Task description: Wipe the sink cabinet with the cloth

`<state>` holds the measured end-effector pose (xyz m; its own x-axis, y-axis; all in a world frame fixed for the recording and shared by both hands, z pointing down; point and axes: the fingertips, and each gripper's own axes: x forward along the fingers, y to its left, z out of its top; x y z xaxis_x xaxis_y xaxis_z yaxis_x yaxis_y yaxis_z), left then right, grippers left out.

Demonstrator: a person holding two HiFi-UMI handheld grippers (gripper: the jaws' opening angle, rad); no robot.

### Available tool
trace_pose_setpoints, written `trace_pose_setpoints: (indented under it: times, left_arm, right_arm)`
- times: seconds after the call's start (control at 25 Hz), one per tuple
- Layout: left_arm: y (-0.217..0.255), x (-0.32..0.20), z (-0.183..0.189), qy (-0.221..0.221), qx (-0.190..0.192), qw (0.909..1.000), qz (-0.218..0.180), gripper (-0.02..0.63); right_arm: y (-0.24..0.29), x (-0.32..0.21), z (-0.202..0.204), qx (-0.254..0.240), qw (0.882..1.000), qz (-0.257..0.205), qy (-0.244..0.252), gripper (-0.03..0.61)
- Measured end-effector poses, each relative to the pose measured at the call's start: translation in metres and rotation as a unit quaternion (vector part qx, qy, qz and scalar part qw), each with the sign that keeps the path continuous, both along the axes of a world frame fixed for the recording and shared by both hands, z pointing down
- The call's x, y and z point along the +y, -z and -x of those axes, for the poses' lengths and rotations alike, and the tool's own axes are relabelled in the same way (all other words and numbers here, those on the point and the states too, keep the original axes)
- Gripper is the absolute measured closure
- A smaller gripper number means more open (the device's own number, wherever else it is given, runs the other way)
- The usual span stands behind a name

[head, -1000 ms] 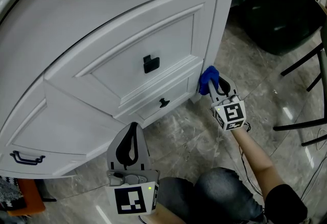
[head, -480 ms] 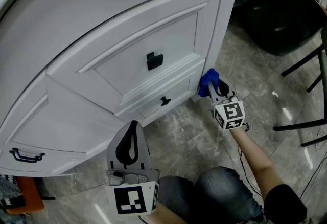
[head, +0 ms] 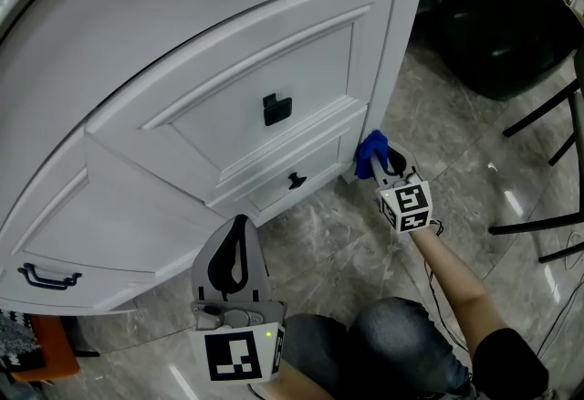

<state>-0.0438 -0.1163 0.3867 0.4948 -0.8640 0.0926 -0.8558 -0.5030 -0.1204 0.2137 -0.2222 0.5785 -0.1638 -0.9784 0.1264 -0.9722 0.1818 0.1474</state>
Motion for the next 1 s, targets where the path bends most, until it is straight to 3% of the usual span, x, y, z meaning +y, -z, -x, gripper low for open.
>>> trace_pose_setpoints:
  times: [1.0]
  left_arm:
    - [0.008, 0.006, -0.002, -0.005, 0.006, 0.9999, -0.009, 0.609]
  right_arm:
    - [-0.067, -0.004, 0.000, 0.023, 0.996, 0.086, -0.020, 0.522]
